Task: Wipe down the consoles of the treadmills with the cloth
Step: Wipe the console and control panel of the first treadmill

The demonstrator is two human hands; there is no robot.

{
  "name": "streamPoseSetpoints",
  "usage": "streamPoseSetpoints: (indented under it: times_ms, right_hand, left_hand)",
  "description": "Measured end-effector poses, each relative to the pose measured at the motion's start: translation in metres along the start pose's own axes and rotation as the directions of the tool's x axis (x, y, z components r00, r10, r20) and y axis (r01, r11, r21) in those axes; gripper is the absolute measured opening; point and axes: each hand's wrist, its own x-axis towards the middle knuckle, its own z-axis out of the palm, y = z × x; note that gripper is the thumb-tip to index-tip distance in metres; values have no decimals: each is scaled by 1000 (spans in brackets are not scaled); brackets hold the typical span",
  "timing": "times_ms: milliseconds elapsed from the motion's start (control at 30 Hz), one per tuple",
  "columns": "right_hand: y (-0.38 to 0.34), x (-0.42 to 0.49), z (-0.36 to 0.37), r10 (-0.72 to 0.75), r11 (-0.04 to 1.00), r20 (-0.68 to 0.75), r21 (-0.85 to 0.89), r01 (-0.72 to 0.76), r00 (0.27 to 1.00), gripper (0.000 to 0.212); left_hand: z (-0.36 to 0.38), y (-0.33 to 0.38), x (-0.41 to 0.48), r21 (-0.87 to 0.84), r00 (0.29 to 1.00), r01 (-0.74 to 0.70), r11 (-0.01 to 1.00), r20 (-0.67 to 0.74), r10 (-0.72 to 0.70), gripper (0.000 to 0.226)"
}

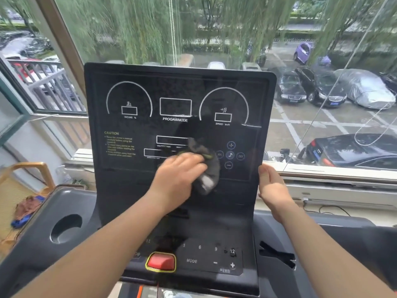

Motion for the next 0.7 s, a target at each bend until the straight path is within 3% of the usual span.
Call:
streamPoseSetpoints:
  times_ms: [133, 200, 333, 467, 567, 700]
  right_hand:
    - [5, 6, 2, -20, 1000, -3, 14, 20, 1000, 47]
    - [4, 4, 5, -24, 999, 0, 31, 24, 1000, 46]
    - [12, 10, 1, 61, 985, 63, 156, -70, 996, 22]
    - [3, 5, -14, 137, 947, 151, 271, -174, 979, 17]
    - [-2, 1, -6, 128, 962, 97, 228, -148, 987, 36]
    - [5, -1, 6, 90, 987, -42, 134, -84, 995, 47]
  left_hand:
    - [-2, 6, 4, -107, 958, 251, 962, -115, -263, 50]
    - [3, 32, 17, -180, 945, 285, 941, -111, -308, 51]
    - [27, 96, 47, -212, 998, 67, 975, 15, -65, 44]
    - [35, 108, 48, -215, 997, 21, 976, 81, -4, 40]
    - [30, 87, 27, -113, 974, -111, 987, 188, 131, 44]
    - [14, 73, 16, -124, 947, 33, 992, 322, 9, 51]
